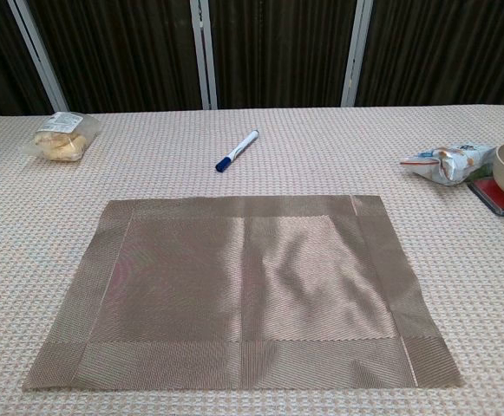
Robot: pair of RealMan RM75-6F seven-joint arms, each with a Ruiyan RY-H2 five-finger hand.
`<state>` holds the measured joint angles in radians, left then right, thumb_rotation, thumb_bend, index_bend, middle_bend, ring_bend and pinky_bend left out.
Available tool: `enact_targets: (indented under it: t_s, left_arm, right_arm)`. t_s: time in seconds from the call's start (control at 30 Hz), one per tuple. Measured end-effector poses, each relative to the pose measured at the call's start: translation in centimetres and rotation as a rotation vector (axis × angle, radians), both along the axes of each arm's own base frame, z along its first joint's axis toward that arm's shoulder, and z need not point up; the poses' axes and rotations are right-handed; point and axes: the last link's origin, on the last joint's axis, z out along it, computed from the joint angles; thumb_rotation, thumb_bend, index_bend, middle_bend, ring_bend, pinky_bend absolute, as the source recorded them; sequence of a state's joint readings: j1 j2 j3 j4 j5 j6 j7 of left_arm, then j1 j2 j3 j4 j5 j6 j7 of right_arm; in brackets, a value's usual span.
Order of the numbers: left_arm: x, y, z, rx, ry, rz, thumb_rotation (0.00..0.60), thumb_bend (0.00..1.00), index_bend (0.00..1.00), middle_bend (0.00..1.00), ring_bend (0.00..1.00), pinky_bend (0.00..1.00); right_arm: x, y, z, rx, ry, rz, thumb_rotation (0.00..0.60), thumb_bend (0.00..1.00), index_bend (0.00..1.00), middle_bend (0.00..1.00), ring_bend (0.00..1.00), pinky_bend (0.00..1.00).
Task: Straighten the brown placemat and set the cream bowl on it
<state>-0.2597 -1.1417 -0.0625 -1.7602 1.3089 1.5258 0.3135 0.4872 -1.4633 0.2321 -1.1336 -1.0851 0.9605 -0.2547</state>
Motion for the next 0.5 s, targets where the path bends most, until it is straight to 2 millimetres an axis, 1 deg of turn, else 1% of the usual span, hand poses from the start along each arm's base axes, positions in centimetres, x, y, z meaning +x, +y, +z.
enact_targets:
  t_s: [0.13, 0.37, 0.43, 0.5]
  left_arm:
    - [0.01, 0.05, -0.09, -0.009, -0.003, -0.003, 0.600, 0.00, 0.00, 0.00, 0.00, 0.00]
    - [0.14, 0.09, -0.16, -0.018, -0.012, -0.011, 0.600, 0.00, 0.00, 0.00, 0.00, 0.00]
    - [0.13, 0.10, -0.16, -0.019, -0.013, -0.011, 0.600, 0.00, 0.00, 0.00, 0.00, 0.00]
    - [0.12, 0.10, -0.17, -0.020, -0.013, -0.010, 0.600, 0.00, 0.00, 0.00, 0.00, 0.00]
  right_arm:
    - [-0.36, -0.25, -0.37, -0.006, 0.013, -0.009, 0.600, 0.24, 0.46, 0.00, 0.00, 0.00]
    - [-0.79, -0.58, -0.91, -0.010, 0.021, -0.018, 0.600, 0.30, 0.59, 0.00, 0.00, 0.00]
    - [-0.80, -0.64, -0.99, -0.011, 0.019, -0.016, 0.600, 0.33, 0.63, 0.00, 0.00, 0.00]
    - [-0.76, -0.65, -1.01, -0.012, 0.016, -0.012, 0.600, 0.37, 0.65, 0.00, 0.00, 0.00]
